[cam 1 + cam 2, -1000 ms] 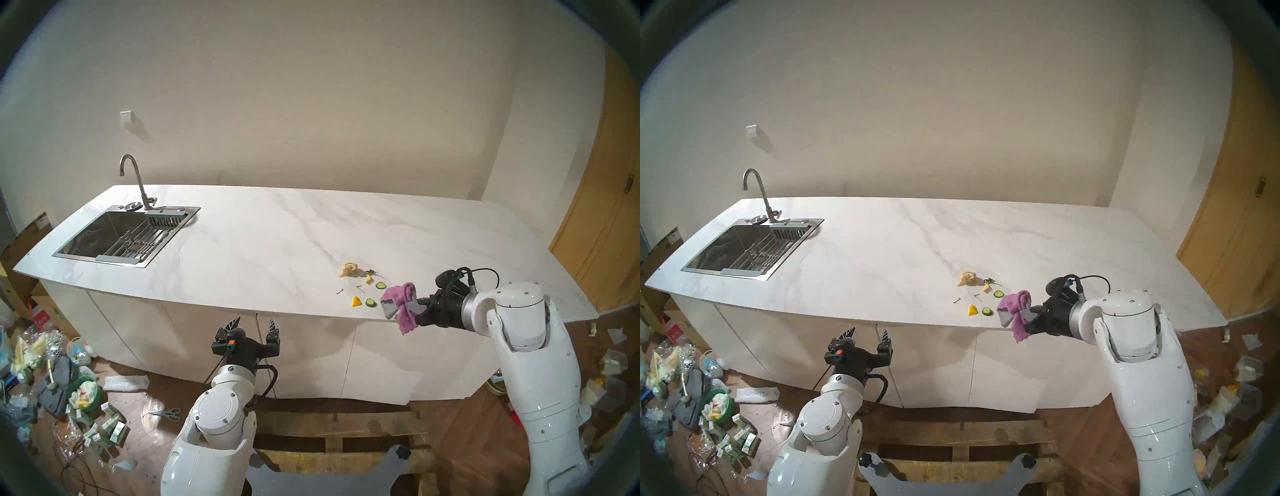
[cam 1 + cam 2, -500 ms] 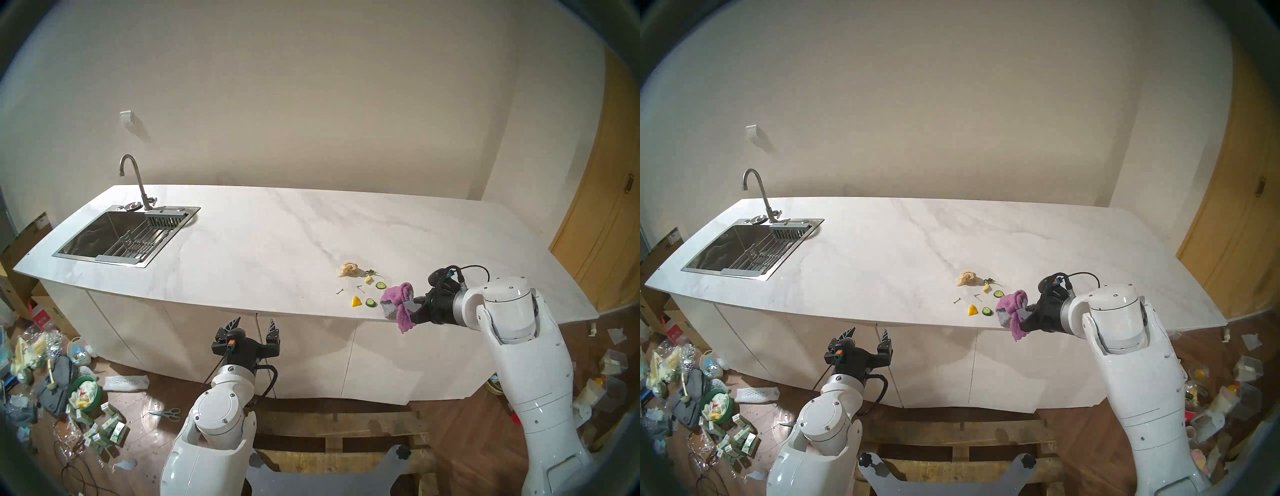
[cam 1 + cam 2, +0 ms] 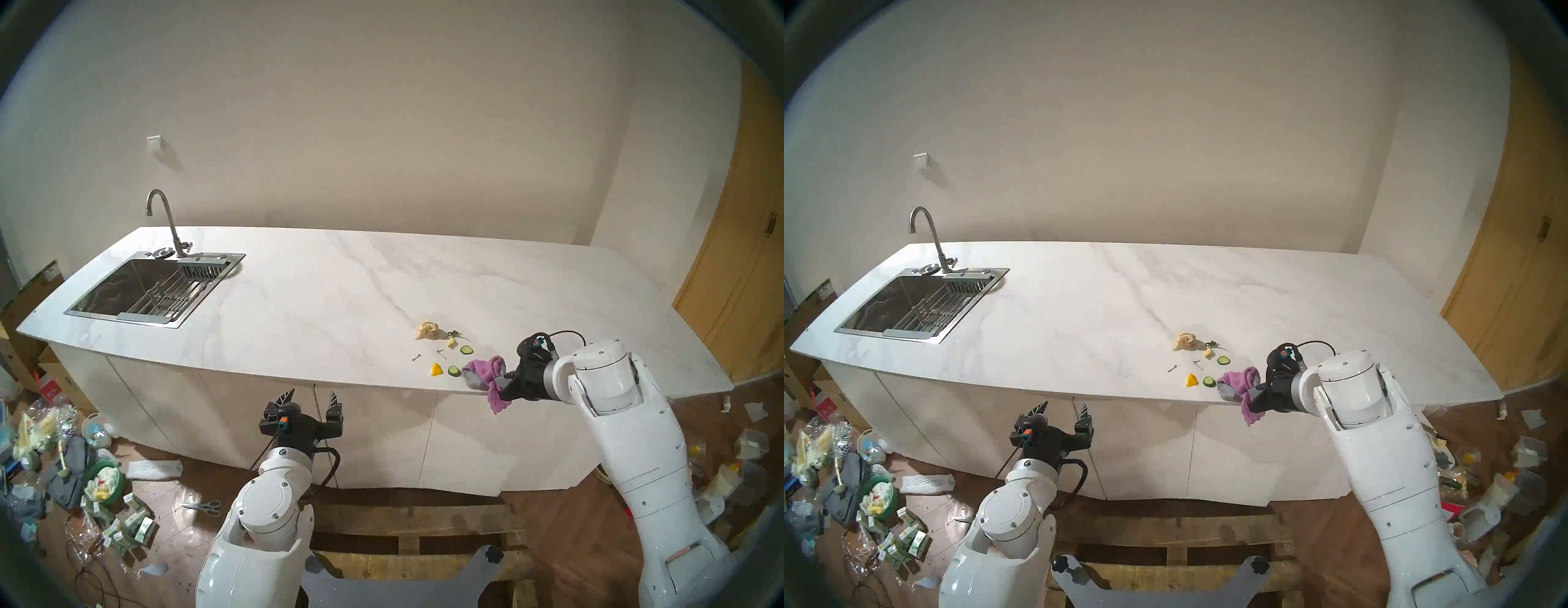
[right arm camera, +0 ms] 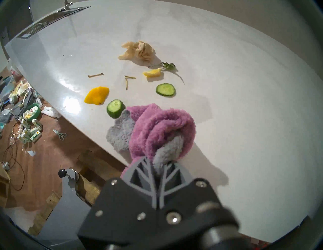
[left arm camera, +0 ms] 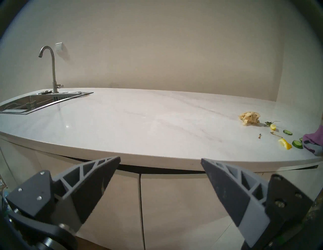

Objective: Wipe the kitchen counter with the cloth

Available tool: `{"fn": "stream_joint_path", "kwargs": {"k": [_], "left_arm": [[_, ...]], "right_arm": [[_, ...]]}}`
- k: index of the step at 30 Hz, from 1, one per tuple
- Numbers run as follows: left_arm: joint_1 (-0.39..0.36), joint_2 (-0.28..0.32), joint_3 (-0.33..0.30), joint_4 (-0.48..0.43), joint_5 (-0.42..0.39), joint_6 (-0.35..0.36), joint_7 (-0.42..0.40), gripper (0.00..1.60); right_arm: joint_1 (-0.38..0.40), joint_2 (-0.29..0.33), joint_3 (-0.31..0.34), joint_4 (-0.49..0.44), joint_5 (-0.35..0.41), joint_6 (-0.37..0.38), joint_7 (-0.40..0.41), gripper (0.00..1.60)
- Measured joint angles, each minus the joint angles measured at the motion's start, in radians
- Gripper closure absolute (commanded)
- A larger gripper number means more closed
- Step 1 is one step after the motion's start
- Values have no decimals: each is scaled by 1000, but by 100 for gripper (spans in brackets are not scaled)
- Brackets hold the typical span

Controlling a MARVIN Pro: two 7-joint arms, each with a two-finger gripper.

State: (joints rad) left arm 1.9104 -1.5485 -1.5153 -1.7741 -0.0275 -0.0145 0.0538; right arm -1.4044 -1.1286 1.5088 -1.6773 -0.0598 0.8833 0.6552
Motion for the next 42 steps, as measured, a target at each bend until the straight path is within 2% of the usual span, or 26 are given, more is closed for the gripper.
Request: {"fn": "stream_joint_path", "kwargs": {"k": [8,16,24,34,42], "left_arm": [[0,1,0,0,-1,0,1,0],[0,2,1,0,-1,0,1,0],[0,3,2,0,-2,0,2,0],[0,4,2,0,-3,0,3,0],[0,4,2,1,-3,0,3,0]], "right_arm": [[60,-3,-53,34,-21,-8,-2,160],[69,-31,-131,23,-49,-7,-23,160],[70,-105,-198,32,-89,19,-129,160],[108,-205,-231,85,-98,46,-261,160],[148,-273,-265,136,-90,54,-323,160]]}}
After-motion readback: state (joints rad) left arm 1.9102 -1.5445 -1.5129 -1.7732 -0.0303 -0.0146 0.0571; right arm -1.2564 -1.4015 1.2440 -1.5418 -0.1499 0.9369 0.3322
